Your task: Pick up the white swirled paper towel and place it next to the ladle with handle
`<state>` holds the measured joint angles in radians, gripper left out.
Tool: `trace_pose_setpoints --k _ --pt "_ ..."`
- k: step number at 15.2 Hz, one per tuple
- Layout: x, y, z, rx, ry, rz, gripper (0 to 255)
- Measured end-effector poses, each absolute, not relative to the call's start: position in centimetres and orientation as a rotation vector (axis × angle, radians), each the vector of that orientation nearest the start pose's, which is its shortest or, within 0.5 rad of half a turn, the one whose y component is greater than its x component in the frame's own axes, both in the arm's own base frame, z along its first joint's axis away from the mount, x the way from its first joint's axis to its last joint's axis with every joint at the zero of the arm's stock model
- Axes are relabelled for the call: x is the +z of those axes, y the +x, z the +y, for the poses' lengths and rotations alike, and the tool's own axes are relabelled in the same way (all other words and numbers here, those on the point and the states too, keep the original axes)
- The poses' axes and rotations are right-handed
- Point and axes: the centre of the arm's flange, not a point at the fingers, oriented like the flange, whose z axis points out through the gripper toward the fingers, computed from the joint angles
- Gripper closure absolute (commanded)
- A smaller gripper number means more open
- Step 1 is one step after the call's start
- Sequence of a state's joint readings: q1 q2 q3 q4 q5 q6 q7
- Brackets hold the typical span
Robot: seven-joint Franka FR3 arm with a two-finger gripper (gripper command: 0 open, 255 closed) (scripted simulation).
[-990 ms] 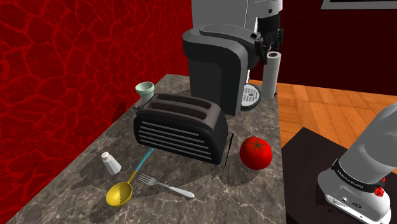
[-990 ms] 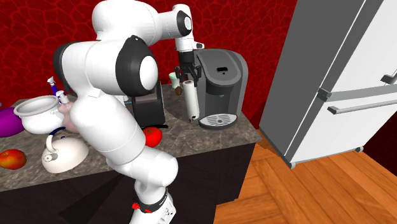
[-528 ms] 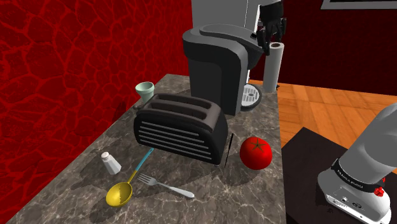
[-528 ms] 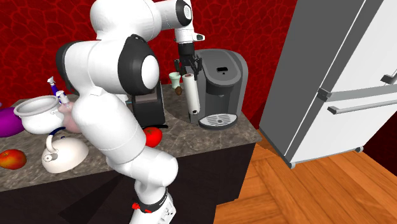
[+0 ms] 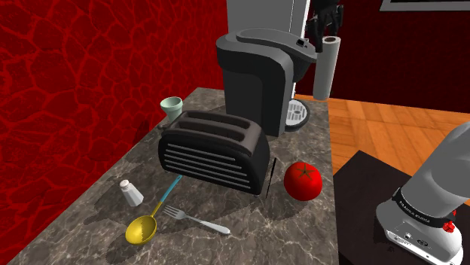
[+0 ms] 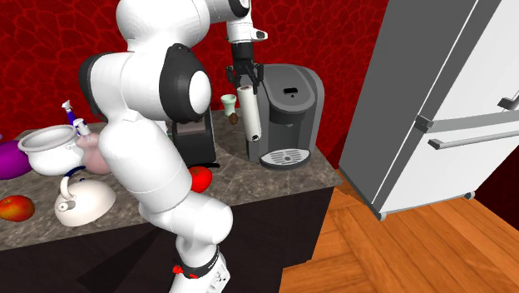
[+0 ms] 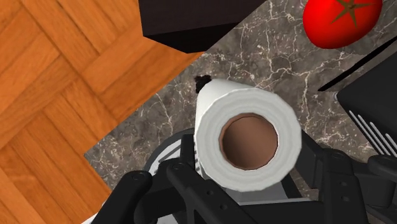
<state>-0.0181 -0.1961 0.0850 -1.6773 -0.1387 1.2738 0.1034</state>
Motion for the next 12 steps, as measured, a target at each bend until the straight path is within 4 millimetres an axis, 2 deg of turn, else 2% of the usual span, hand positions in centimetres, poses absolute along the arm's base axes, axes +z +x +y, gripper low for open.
trace_pose_setpoints --k 6,8,12 --pt "68.5 45.8 1.7 0.322 -3.294 0.11 255" --pt "68.4 45.7 3.2 0.322 -3.294 0.109 255" --pt "66.9 45.6 8.0 0.323 -3.294 0.106 255"
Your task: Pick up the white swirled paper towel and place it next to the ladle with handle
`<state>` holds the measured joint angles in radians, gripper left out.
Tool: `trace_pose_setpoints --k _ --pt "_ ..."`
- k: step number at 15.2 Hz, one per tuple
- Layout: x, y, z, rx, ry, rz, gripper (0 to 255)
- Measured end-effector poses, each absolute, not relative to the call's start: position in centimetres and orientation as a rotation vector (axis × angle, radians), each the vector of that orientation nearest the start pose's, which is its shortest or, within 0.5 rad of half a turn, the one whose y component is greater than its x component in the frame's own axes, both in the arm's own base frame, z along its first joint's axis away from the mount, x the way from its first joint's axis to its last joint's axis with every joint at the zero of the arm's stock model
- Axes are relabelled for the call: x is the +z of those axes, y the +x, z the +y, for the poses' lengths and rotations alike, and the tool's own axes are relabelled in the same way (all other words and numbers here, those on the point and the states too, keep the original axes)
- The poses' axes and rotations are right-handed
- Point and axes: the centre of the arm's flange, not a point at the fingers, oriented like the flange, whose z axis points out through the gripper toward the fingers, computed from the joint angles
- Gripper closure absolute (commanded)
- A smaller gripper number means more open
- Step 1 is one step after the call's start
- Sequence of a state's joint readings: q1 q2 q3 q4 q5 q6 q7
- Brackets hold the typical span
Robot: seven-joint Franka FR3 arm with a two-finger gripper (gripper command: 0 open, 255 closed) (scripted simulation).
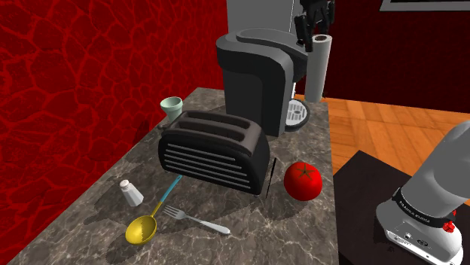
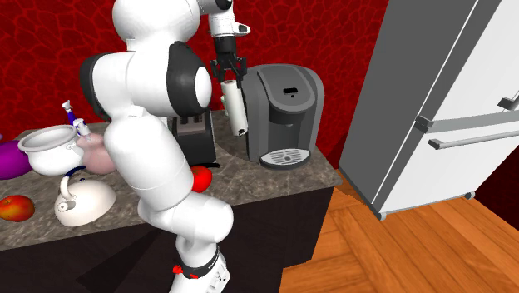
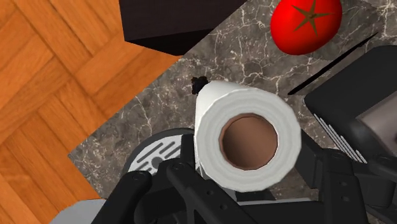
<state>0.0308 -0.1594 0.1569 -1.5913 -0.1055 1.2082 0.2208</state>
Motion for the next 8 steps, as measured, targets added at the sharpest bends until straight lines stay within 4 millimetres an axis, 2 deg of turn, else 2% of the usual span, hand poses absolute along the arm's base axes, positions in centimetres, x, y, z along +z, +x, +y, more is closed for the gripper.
trace_pose_setpoints --k 8 --pt "63.3 45.2 17.9 0.323 -3.294 0.107 255"
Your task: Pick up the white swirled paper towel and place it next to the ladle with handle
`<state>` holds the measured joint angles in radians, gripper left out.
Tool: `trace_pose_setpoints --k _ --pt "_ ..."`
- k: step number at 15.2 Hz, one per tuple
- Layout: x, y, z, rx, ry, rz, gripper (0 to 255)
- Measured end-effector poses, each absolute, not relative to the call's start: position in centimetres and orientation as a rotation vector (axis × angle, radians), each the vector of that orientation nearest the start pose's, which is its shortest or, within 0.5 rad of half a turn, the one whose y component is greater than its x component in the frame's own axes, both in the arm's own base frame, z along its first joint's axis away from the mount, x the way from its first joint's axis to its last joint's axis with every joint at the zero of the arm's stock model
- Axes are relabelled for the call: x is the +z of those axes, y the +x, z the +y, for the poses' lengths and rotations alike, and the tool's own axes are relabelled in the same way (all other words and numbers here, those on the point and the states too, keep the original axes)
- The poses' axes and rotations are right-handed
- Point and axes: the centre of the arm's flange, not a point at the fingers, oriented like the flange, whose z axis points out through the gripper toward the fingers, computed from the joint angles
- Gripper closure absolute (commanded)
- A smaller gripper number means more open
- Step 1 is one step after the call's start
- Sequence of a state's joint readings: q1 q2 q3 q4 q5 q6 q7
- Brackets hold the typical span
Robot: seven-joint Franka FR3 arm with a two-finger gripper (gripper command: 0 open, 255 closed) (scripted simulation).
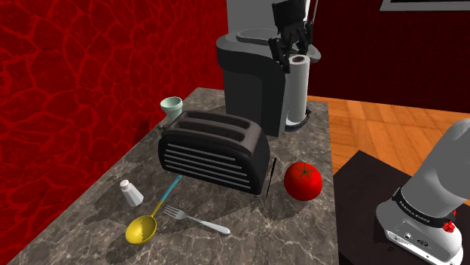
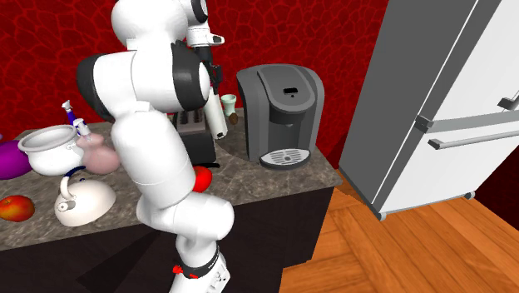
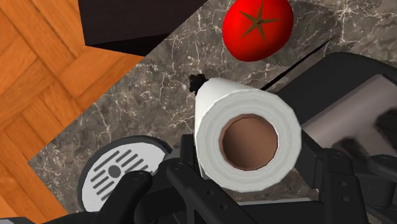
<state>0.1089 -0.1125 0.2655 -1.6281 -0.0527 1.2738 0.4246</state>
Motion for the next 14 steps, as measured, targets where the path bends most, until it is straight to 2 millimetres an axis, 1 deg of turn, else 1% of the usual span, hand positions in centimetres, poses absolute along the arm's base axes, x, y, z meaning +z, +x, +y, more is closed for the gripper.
trace_pose_setpoints --k 4,8,14 --pt "61.2 44.9 22.7 0.323 -3.294 0.107 255" --pt "59.6 45.2 27.8 0.323 -3.294 0.108 255" --pt "57.1 44.6 35.0 0.321 -3.296 0.11 255"
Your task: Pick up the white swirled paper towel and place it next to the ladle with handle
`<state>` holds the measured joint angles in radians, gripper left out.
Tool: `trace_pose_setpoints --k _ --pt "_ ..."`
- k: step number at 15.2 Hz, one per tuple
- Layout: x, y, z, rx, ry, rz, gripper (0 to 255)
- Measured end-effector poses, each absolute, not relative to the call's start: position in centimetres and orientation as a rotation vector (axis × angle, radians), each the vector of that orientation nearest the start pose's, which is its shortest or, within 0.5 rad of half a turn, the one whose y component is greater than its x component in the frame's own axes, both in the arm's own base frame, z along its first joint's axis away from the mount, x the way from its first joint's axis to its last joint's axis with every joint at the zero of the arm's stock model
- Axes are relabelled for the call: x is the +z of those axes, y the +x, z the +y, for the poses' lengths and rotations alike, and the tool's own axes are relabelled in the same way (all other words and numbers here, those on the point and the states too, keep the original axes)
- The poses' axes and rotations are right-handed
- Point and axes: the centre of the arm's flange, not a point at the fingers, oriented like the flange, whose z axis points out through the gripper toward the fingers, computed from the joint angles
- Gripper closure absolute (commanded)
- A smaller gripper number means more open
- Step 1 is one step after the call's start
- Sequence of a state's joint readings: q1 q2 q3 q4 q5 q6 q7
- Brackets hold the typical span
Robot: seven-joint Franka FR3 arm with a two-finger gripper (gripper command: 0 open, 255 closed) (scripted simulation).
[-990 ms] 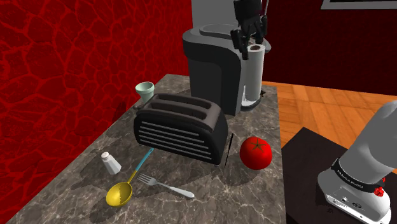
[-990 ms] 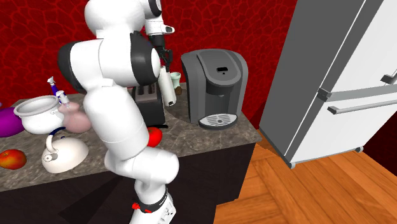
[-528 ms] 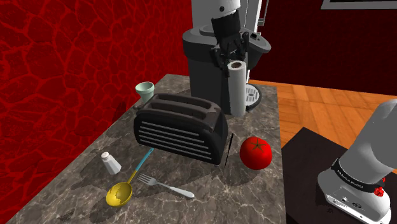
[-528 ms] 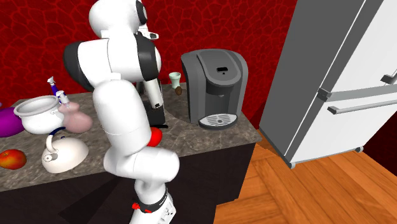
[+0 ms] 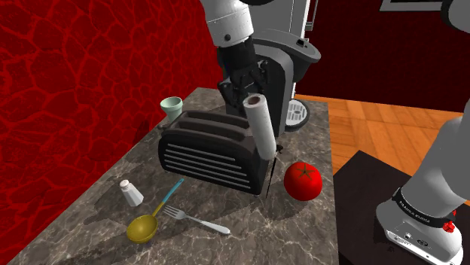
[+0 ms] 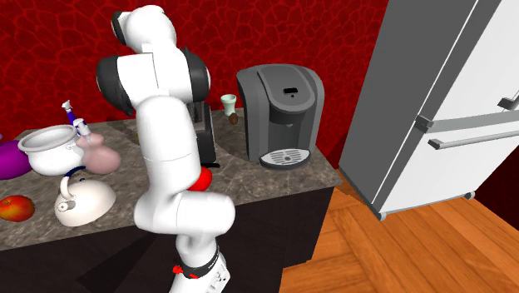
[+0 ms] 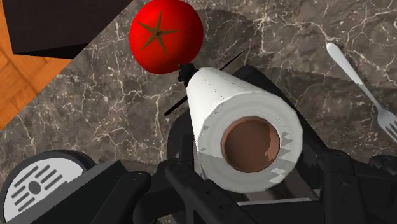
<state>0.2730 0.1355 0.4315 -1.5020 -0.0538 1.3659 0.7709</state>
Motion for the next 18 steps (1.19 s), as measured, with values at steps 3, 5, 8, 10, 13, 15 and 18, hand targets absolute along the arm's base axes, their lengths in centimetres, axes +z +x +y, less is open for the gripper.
trace_pose_setpoints --k 3,5,8,10,13,15,18 --pt "55.9 44.6 38.8 0.322 -3.296 0.11 255" --pt "54.6 44.3 41.1 0.322 -3.296 0.11 255" --pt "53.4 44.4 45.1 0.323 -3.294 0.108 255" --pt "52.6 44.2 46.6 0.323 -3.294 0.108 255" --pt "51.2 44.1 47.1 0.323 -3.294 0.109 255" --pt "50.0 44.2 47.0 0.323 -3.294 0.11 255" --pt "48.6 44.1 47.0 0.323 -3.294 0.11 255"
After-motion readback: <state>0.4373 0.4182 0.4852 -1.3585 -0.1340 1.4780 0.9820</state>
